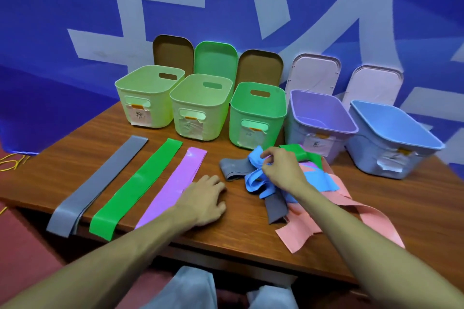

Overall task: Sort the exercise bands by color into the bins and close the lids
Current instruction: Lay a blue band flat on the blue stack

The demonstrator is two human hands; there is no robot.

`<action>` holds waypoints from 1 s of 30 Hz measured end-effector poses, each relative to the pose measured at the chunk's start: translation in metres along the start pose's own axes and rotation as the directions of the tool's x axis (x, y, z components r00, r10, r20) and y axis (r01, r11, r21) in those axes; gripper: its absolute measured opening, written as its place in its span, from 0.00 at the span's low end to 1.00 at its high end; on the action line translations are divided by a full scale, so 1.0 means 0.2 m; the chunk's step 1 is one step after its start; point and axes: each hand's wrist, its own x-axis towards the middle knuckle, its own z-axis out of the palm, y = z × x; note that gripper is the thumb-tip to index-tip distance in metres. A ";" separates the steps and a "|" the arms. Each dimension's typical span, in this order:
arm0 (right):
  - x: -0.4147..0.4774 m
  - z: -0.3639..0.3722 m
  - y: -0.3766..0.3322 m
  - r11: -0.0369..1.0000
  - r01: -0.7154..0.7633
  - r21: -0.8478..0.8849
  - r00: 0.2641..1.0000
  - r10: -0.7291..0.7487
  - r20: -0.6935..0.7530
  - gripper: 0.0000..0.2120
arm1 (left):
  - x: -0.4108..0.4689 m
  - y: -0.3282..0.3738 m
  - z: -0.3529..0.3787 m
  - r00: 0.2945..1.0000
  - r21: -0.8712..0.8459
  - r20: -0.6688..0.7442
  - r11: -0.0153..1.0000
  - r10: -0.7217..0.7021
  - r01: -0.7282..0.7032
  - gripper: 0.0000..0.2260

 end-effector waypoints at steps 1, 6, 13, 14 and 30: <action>0.01 -0.02 -0.01 1.000 0.003 0.015 0.999 -0.003 -0.033 0.16 | 0.00 0.00 -0.01 1.000 -0.006 0.026 1.000 0.003 -0.003 0.21; 0.03 -0.14 -0.06 0.996 0.023 0.084 0.985 -0.009 -0.171 0.13 | 0.07 -0.01 -0.03 0.980 -0.372 0.004 0.909 -0.200 0.187 0.20; 0.00 -0.27 -0.03 0.947 -0.001 0.320 0.958 0.092 -0.270 0.13 | 0.27 0.06 -0.02 0.897 -0.815 0.110 0.478 -0.428 0.328 0.18; -0.01 -0.28 -0.02 0.928 -0.002 0.372 0.957 0.109 -0.268 0.13 | 0.29 0.06 -0.01 0.903 -0.797 0.072 0.520 -0.424 0.308 0.18; 0.03 -0.48 0.04 0.737 0.080 0.671 0.873 0.273 -0.404 0.14 | 0.35 0.46 -0.07 0.995 -0.836 -0.102 0.542 0.006 -0.088 0.16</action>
